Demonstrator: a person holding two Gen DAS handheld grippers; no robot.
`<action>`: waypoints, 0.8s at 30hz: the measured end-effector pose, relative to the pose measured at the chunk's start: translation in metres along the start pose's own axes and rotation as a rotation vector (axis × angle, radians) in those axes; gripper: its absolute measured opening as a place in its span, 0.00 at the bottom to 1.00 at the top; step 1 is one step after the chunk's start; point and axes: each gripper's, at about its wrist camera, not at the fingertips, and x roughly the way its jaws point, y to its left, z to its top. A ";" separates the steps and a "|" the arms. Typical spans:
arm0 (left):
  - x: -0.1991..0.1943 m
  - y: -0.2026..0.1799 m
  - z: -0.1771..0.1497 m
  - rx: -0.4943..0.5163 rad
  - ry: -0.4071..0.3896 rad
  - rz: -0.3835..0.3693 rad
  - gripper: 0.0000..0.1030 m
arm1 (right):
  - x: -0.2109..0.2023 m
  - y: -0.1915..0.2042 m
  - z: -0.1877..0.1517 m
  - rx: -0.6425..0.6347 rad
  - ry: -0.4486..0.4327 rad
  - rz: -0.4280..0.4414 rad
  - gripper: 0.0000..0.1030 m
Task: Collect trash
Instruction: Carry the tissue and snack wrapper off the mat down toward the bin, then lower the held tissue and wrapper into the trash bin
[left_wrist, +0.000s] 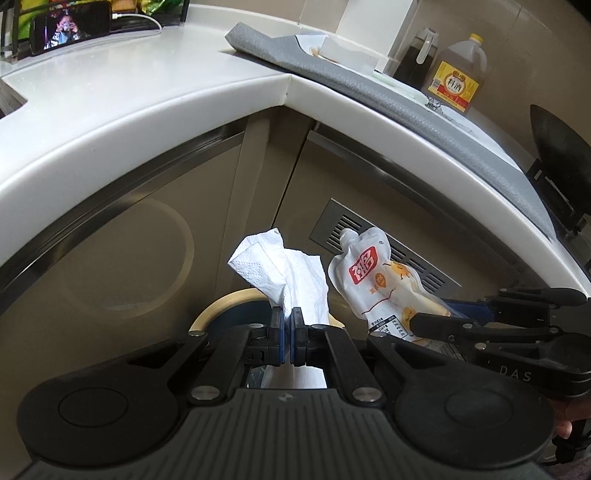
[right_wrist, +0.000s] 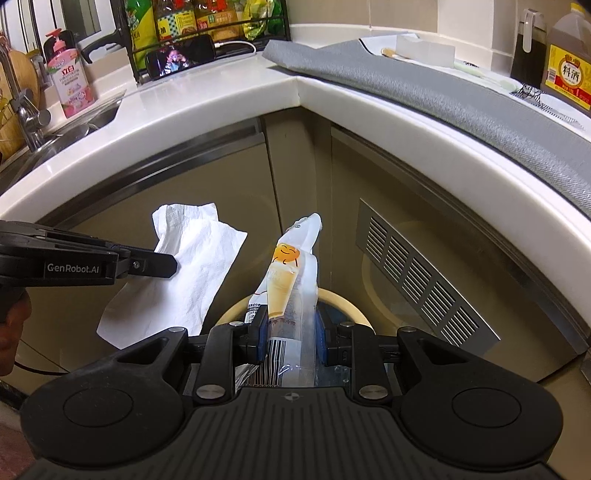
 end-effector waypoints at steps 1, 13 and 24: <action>0.002 0.001 0.000 -0.003 0.004 0.003 0.02 | 0.002 -0.001 -0.001 0.000 0.003 -0.002 0.26; 0.046 0.002 0.002 -0.006 0.099 0.037 0.02 | 0.047 -0.013 -0.011 0.035 0.092 -0.017 0.26; 0.096 -0.003 0.003 0.033 0.195 0.059 0.02 | 0.090 -0.026 -0.016 0.057 0.164 -0.030 0.26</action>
